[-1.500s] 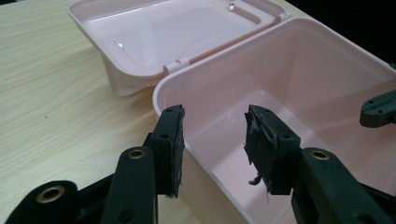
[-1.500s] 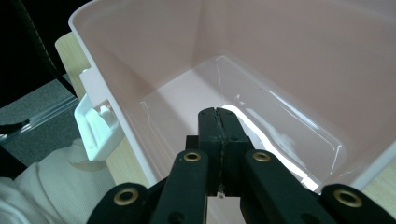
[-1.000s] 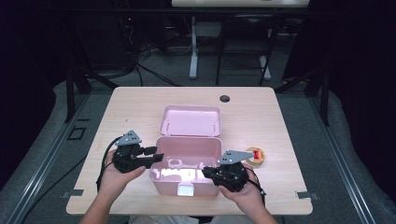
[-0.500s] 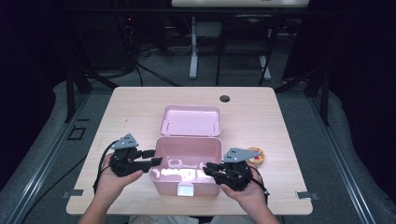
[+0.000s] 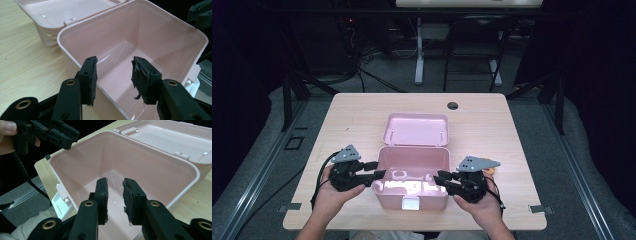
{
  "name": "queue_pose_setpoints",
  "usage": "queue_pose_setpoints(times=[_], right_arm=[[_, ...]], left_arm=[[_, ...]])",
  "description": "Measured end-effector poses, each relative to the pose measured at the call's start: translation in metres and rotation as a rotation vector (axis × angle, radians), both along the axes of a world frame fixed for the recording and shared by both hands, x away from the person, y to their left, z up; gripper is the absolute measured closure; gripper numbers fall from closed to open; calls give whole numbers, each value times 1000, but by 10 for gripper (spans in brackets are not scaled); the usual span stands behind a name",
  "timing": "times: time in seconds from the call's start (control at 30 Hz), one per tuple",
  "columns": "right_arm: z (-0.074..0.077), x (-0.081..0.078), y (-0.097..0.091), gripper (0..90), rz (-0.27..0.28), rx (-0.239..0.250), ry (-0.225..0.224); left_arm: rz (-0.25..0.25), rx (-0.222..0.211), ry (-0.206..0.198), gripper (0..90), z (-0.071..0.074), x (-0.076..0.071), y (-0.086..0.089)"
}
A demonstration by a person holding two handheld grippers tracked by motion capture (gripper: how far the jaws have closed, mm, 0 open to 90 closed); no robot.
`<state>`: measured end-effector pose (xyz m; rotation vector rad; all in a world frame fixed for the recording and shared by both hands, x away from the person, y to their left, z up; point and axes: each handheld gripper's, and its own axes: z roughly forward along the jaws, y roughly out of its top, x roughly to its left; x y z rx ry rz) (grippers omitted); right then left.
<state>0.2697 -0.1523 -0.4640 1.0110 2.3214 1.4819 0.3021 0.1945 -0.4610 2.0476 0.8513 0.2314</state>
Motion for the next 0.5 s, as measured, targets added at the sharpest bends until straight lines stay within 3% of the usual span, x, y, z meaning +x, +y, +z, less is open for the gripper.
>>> queue_pose_setpoints(times=[0.17, 0.5], right_arm=[[1, 0, -6, 713, -7, 4, 8], [7, 12, -23, 662, -44, -1, 13]], left_arm=[[-16, 23, 20, 626, -2, -4, -1], [-52, 67, 21, 740, -4, -11, -11]])
